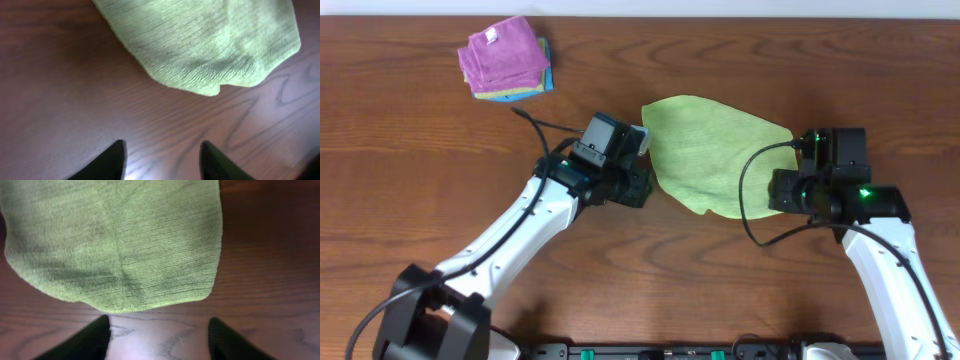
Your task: Fold the cloth
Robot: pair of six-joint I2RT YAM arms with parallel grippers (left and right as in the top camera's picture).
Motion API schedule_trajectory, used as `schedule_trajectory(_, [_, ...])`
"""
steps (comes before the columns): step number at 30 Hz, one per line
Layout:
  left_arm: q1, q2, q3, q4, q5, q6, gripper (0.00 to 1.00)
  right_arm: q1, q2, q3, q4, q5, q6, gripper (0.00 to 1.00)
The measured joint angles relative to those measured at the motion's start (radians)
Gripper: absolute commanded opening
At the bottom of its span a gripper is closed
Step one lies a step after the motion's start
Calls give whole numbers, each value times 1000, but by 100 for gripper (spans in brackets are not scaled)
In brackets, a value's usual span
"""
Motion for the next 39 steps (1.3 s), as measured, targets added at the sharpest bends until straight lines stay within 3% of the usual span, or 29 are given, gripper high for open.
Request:
schedule_trajectory(4, [0,38,0,14,34,-19,97,0,0,-2,0,-4,9,77])
schedule_trajectory(9, [0,77,0,22,89,-20,95,-15,0,-2,2,-3,14,83])
schedule_trajectory(17, [0,97,0,73,132,-20,95,-100,16,-24,20,-11,32,80])
schedule_trajectory(39, [1,297,0,289,203,-124,95,-105,21,-27,42,-79,37,79])
